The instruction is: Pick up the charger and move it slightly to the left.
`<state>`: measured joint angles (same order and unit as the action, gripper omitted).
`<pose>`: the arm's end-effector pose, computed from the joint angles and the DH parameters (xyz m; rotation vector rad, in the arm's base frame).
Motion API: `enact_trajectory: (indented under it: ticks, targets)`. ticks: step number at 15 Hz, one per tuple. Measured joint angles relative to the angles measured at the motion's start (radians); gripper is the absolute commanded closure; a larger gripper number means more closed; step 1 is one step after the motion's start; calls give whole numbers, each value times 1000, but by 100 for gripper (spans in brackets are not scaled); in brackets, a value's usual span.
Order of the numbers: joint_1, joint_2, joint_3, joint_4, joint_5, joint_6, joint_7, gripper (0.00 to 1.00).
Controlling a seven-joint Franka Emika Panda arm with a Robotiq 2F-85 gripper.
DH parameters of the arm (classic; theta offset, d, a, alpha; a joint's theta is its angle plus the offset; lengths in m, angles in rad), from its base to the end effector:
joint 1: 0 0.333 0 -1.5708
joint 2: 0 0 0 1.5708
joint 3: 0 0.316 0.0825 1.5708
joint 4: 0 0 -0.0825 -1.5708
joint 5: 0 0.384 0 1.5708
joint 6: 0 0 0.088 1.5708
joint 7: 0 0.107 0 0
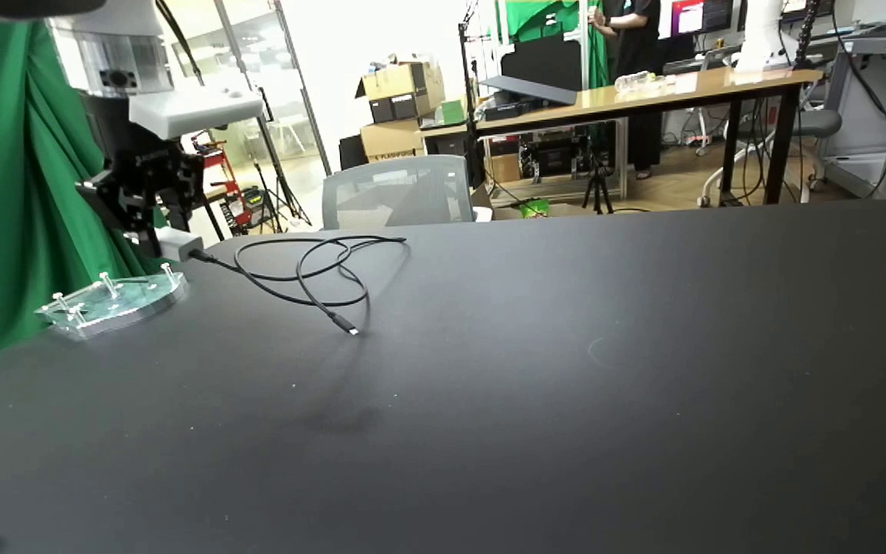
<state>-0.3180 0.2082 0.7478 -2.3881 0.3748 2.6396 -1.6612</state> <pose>0.4669 0.2084 0.2627 -1.8517 -2.2181 -0.3716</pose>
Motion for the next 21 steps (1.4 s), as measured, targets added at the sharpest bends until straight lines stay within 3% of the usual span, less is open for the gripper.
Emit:
enact_trajectory:
  ticks: [2, 6, 9, 13, 16, 21]
  targets:
    - [8, -44, -24, 17, 123, -50, -75, 82]
    - [123, -126, -214, 4, 218, -25, -57, 82]
    - [225, -173, -358, -5, 234, -18, 42, 82]
    - [324, -226, -466, -24, 228, 14, 193, 82]
    - [363, -247, -512, -51, 110, 88, 316, 82]
    - [356, -237, -597, -164, -306, 241, 665, 82]
